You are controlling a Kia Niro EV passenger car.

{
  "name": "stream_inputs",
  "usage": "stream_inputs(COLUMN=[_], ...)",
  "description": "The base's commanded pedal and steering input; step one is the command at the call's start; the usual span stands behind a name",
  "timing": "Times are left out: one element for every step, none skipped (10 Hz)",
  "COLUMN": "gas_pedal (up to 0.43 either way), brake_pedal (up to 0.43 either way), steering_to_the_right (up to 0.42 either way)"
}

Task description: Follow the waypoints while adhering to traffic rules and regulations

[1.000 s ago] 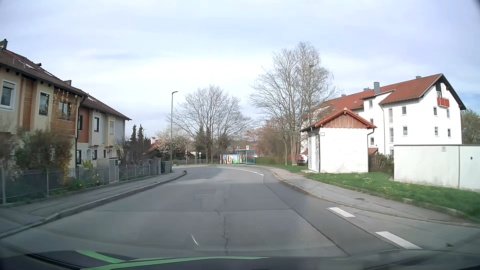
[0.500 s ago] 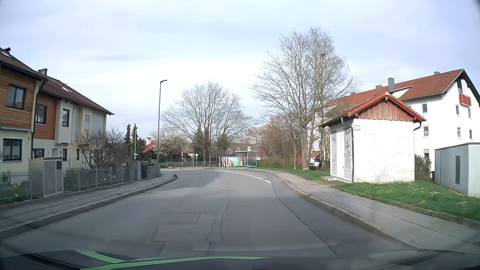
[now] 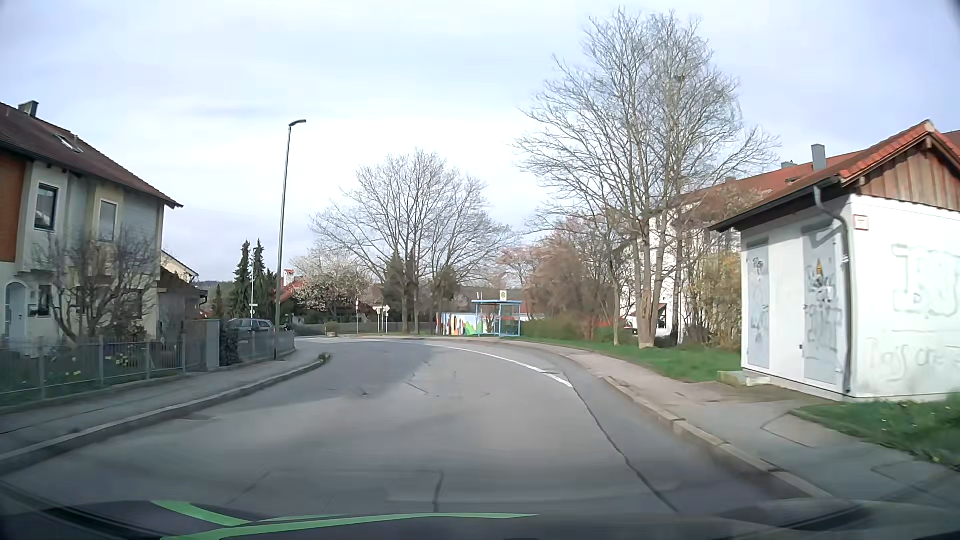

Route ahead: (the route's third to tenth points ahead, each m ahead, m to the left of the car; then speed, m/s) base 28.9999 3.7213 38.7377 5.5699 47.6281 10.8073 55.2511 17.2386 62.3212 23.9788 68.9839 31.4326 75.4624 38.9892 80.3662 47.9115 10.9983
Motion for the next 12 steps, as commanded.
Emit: stream_inputs(gas_pedal=[0.039,0.039,0.039,0.039,0.039,0.039,0.039,0.039,0.039,0.039,0.039,0.039], brake_pedal=[0.000,0.000,0.000,0.000,0.000,0.000,0.000,0.000,0.000,0.000,0.000,0.000], steering_to_the_right=[-0.005,-0.005,-0.005,-0.005,-0.007,-0.011,-0.018,-0.021,-0.023,-0.027,-0.034,-0.042])
